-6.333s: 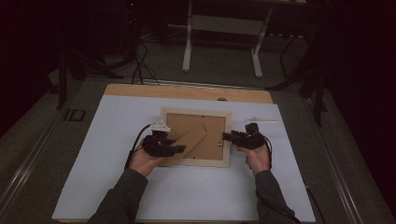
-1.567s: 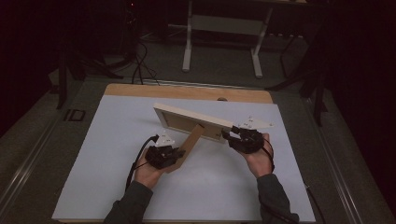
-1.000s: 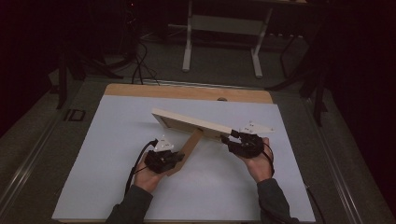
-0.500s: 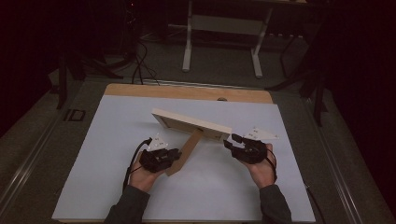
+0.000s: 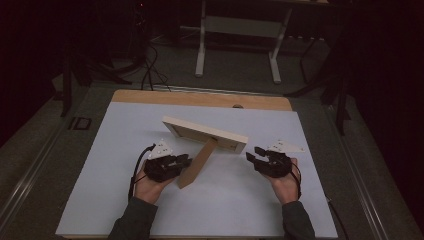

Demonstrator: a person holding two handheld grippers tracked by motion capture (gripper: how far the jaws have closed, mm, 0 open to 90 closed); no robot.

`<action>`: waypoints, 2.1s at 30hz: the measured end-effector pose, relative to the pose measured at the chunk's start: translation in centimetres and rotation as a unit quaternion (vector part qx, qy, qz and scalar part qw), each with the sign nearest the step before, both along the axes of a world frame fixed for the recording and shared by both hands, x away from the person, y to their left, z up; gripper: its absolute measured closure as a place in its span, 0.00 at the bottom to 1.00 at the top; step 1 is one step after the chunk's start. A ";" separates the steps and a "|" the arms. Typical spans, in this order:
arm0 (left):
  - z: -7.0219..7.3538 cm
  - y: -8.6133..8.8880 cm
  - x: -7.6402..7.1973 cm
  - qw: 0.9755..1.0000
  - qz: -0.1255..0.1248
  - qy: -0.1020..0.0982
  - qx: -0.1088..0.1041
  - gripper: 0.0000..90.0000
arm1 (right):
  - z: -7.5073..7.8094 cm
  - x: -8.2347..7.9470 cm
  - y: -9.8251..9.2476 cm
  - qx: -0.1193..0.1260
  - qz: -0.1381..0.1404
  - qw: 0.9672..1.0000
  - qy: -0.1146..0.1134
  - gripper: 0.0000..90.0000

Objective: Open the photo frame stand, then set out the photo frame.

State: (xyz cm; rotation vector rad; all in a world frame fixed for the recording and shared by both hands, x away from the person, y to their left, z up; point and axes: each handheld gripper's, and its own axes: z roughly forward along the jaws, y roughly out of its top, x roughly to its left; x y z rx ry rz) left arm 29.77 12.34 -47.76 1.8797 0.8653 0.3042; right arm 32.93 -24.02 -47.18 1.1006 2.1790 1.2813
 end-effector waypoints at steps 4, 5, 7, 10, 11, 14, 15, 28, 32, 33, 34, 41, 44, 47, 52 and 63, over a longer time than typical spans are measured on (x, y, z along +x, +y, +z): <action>0.5 0.3 0.0 1.000 0.006 -0.003 -0.003 0.79 | -0.3 0.1 -0.2 0.001 -0.006 1.000 0.006 0.61; 0.5 0.4 0.0 1.000 0.009 -0.002 -0.007 0.78 | -0.3 0.2 -0.2 0.001 -0.006 1.000 0.006 0.61; 0.6 0.6 0.1 1.000 0.013 0.001 -0.011 0.76 | -0.4 0.3 -0.3 0.001 -0.008 1.000 0.009 0.61; 0.7 1.0 0.3 1.000 0.022 0.003 -0.013 0.74 | -0.6 0.6 -0.5 0.003 -0.013 1.000 0.013 0.62; 0.8 1.2 0.3 1.000 0.025 0.005 -0.017 0.73 | -0.6 0.7 -0.6 0.004 -0.016 1.000 0.015 0.64; 0.9 1.4 0.4 0.999 0.032 0.007 -0.020 0.74 | -0.8 1.0 -0.7 0.004 -0.012 1.000 0.020 0.69; 1.0 1.5 0.4 0.999 0.035 0.008 -0.020 0.74 | -0.9 1.0 -0.6 0.004 -0.011 1.000 0.021 0.70; 1.6 1.8 1.4 0.997 0.080 0.013 -0.017 0.79 | -0.9 2.2 -0.6 0.014 -0.039 0.999 0.019 0.85; 2.1 1.8 1.9 0.996 0.088 0.007 -0.025 0.85 | -0.8 2.7 0.0 0.013 -0.034 0.999 0.022 1.00; 2.2 1.7 2.1 0.996 0.089 0.007 -0.025 0.86 | -0.8 2.8 0.2 0.013 -0.033 0.999 0.023 1.00; 2.3 1.7 2.2 0.995 0.093 0.007 -0.026 0.88 | -0.8 2.9 0.4 0.012 -0.032 0.999 0.024 1.00; 2.6 1.0 3.6 0.994 0.105 0.014 -0.023 1.00 | -0.9 4.0 1.4 0.017 -0.038 0.999 0.033 1.00; 2.5 0.7 4.1 0.994 0.104 0.018 -0.018 1.00 | -0.9 4.4 1.7 0.016 -0.038 0.999 0.034 1.00; 2.3 0.3 4.3 0.994 0.107 0.018 -0.009 1.00 | -0.9 4.7 2.0 0.010 -0.037 0.999 0.033 1.00; 2.1 -0.2 4.6 0.994 0.108 0.019 -0.008 1.00 | -0.9 4.9 2.3 0.006 -0.037 0.999 0.032 1.00; 2.7 -1.4 5.1 0.995 0.102 0.007 0.001 1.00 | -0.8 5.2 2.4 -0.004 -0.027 0.999 0.031 1.00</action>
